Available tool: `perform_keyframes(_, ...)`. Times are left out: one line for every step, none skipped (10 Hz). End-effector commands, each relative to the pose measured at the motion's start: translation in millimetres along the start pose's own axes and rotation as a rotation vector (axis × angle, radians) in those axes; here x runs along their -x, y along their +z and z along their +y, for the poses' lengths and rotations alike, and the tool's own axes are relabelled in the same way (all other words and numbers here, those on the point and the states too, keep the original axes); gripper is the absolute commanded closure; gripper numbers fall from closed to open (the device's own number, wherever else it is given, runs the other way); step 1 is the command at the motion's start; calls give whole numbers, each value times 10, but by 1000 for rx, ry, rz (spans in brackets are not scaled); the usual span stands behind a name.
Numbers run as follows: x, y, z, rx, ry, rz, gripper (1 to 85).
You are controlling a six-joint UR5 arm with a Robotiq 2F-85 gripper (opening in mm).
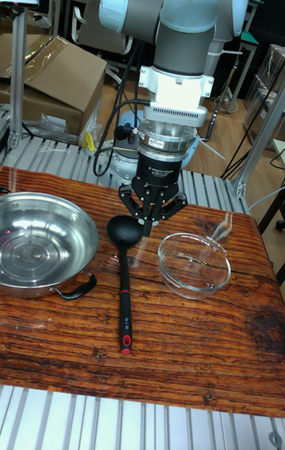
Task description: Scoop water with a large spoon from one bowl to another
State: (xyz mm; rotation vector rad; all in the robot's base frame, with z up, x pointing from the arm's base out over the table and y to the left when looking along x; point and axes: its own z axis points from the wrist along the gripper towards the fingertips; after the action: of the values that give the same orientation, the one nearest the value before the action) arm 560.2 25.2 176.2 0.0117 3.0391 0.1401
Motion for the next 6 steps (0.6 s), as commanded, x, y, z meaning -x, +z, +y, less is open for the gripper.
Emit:
perform_keyframes(57, 37, 32, 18, -21, 37, 847)
perform_keyframes(127, 108, -17, -3, -34, 54, 847)
perform_keyframes(206, 183, -12, -4, -35, 60, 847)
perform_keyframes(250, 246, -26, -18, -31, 76, 847)
perform_keyframes(282, 302, -23, -21, -2, 92, 847)
perform_keyframes(332, 379, 42, 0, 15, 104, 847)
